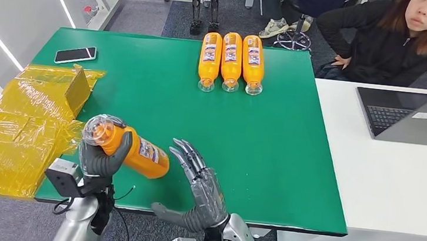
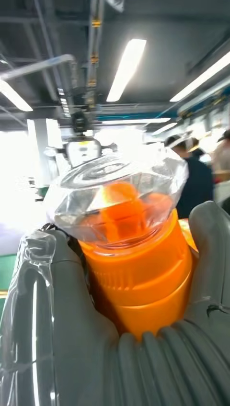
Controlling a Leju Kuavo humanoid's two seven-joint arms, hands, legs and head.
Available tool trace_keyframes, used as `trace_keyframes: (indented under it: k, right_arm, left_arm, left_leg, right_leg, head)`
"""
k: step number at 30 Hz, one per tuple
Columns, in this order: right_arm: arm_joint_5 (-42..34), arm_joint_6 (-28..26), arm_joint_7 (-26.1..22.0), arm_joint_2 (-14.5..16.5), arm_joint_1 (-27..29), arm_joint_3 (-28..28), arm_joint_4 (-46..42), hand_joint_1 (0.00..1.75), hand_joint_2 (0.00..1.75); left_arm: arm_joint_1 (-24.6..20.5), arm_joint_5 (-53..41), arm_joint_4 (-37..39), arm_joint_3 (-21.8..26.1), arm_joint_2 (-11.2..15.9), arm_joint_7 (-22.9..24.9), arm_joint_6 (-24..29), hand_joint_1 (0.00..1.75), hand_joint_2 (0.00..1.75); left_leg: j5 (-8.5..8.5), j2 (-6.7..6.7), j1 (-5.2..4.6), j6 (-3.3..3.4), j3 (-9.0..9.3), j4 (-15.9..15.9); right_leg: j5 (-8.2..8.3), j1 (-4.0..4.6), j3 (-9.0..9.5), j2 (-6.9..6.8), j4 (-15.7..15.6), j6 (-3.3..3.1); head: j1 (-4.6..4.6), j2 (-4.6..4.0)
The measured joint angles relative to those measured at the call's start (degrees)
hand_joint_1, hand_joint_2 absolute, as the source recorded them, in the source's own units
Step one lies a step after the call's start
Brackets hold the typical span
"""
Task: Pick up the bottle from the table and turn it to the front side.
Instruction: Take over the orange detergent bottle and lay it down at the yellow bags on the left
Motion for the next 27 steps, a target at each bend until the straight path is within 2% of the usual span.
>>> trace_keyframes:
  k: [5, 12, 14, 15, 18, 19, 22, 27]
  right_arm:
    - [-2.5, -0.1, -1.4, 0.0, -1.5, 1.4, 1.5, 0.0, 1.75]
    - [-5.0, -0.2, -2.7, -0.1, -3.2, 3.2, 3.2, 0.0, 1.75]
    - [-5.8, -0.4, -2.7, -0.1, -3.6, 3.7, 3.5, 0.0, 1.75]
    - [-6.3, -0.7, -2.7, -0.1, -3.9, 4.0, 3.7, 0.0, 1.75]
    - [-7.1, -2.0, -2.7, 0.0, -4.7, 4.7, 4.6, 0.0, 1.75]
    - [-7.3, -2.5, -2.7, 0.0, -4.7, 4.8, 4.9, 0.0, 1.75]
    - [-7.6, -3.7, -2.7, 0.0, -4.8, 5.1, 5.7, 0.0, 1.75]
    - [-7.6, -4.3, -2.6, 0.0, -4.6, 5.2, 6.3, 0.0, 1.75]
  left_arm:
    - [-5.5, -6.0, 6.9, 3.9, 3.1, -0.6, 8.9, 1.75, 1.75]
    - [-13.7, -19.3, 15.9, 4.2, 7.9, 0.2, 23.5, 1.75, 1.75]
    - [-15.3, -28.4, 18.0, 3.8, 8.8, 3.9, 28.7, 1.75, 1.75]
    - [-16.0, -36.1, 18.8, 3.4, 9.4, 7.3, 30.8, 1.75, 1.75]
    - [-18.7, -62.3, 20.8, 1.5, 11.3, 19.3, 33.0, 1.75, 1.75]
    - [-19.8, -68.0, 21.8, 0.4, 11.9, 22.4, 33.2, 1.75, 1.75]
    - [-23.0, -74.4, 25.9, -3.9, 13.1, 28.3, 33.4, 1.75, 1.75]
    - [-26.0, -74.9, 31.5, -9.5, 13.8, 31.0, 33.1, 1.75, 1.75]
  left_leg:
    - [0.07, -0.01, 0.02, -0.1, 0.0, 0.0]
    - [0.13, 0.04, 0.02, -0.07, -0.02, 0.0]
    - [0.14, 0.04, 0.03, -0.07, -0.03, 0.0]
    - [0.14, 0.05, 0.03, -0.08, -0.03, 0.0]
    - [0.14, 0.1, 0.02, -0.08, -0.04, 0.0]
    - [0.14, 0.1, 0.02, -0.08, -0.04, 0.0]
    - [0.14, 0.11, 0.02, -0.08, -0.03, 0.0]
    - [0.14, 0.16, 0.02, -0.08, -0.04, 0.0]
  right_leg:
    - [0.04, 0.02, -0.03, 0.0, 0.0, -0.06]
    - [0.11, 0.04, -0.06, 0.02, 0.0, -0.12]
    - [0.11, 0.04, -0.07, 0.01, 0.0, -0.12]
    - [0.12, 0.05, -0.08, 0.02, 0.0, -0.12]
    - [0.13, 0.04, -0.09, 0.04, 0.0, -0.13]
    - [0.13, 0.04, -0.09, 0.04, 0.0, -0.13]
    - [0.14, 0.04, -0.09, 0.05, 0.0, -0.14]
    - [0.16, 0.04, -0.12, 0.11, 0.0, -0.16]
  head:
    - [0.0, 0.0]
    - [0.01, 0.0]
    - [0.02, 0.0]
    - [0.02, 0.0]
    - [0.01, 0.0]
    - [0.01, 0.0]
    - [0.01, 0.0]
    - [0.02, 0.0]
